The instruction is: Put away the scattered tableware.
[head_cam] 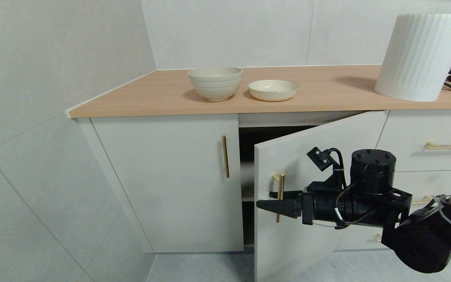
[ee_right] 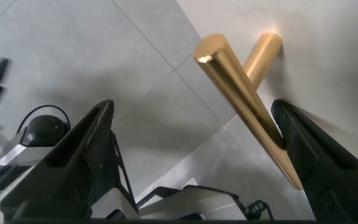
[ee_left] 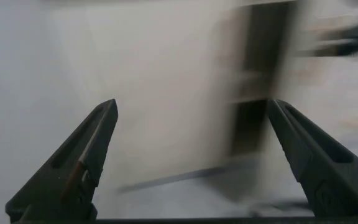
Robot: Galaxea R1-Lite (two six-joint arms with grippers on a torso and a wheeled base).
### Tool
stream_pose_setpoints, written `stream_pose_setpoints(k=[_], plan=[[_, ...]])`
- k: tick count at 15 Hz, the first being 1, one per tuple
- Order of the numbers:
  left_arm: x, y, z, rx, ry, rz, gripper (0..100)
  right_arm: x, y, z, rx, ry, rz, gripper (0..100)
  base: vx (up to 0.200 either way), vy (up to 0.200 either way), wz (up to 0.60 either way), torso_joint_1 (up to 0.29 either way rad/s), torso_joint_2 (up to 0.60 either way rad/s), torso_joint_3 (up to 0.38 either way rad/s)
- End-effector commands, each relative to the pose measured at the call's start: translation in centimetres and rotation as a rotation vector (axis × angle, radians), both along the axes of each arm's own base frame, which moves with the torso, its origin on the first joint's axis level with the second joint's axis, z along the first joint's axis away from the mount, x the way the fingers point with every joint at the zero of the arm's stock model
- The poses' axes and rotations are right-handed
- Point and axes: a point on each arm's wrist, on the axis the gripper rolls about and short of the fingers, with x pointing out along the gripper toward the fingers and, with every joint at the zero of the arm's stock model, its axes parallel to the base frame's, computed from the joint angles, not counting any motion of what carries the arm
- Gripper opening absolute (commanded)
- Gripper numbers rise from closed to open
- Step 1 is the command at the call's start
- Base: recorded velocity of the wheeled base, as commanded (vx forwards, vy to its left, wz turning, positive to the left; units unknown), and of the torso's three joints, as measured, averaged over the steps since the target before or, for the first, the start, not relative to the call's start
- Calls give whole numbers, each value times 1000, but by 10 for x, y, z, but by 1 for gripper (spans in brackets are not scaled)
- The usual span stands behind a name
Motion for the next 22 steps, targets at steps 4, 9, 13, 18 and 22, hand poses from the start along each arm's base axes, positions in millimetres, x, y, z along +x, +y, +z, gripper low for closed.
stream_pose_setpoints(k=[4,9,13,18,22], plan=[[82,-10,82,-32,378,-429,100,1,1,3,30,-41,2,100,0,0,0,0,0,0],[183,-32,54,-70,661,-621,100,2,2,1,26,-38,2,100,0,0,0,0,0,0],[217,-42,11,-83,774,-633,100,0,4,-1,24,-34,10,100,0,0,0,0,0,0],[216,-48,14,-137,806,-643,100,0,4,-1,23,-35,12,100,0,0,0,0,0,0],[219,-49,16,-138,798,-643,0,0,4,-1,23,-35,12,100,0,0,0,0,0,0]])
